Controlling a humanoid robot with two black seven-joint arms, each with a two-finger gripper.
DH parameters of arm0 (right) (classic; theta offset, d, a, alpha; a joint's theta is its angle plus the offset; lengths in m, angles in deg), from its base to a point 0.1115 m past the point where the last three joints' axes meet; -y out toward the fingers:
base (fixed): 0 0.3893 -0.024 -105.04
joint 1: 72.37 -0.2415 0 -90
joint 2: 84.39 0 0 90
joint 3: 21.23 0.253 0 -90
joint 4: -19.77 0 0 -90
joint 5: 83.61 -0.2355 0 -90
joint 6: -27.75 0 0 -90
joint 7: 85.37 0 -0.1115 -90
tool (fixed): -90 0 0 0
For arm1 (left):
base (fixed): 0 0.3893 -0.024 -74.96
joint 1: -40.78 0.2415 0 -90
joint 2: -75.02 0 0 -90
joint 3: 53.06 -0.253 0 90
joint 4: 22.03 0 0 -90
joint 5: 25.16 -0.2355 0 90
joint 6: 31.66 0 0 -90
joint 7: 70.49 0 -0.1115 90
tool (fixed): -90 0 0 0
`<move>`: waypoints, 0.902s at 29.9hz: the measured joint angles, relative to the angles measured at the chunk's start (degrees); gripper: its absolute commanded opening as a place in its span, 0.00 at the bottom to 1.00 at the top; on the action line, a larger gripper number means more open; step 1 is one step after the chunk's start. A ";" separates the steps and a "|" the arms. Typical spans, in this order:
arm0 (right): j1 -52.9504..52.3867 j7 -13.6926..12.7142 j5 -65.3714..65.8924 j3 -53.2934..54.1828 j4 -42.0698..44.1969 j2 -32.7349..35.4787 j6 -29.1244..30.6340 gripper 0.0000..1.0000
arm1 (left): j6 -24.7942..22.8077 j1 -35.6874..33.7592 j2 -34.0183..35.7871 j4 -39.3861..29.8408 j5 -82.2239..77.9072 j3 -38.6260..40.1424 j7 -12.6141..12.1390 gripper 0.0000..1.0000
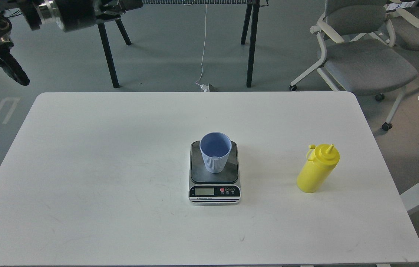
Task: Pour seasoning into cup on scale with both arms
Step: 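Move the right gripper toward the yellow squeeze bottle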
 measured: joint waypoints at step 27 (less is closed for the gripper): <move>21.81 -6.04 21.78 -0.88 -4.93 -19.43 0.00 0.99 | 0.00 3.47 0.71 0.00 -1.96 -0.71 0.00 0.99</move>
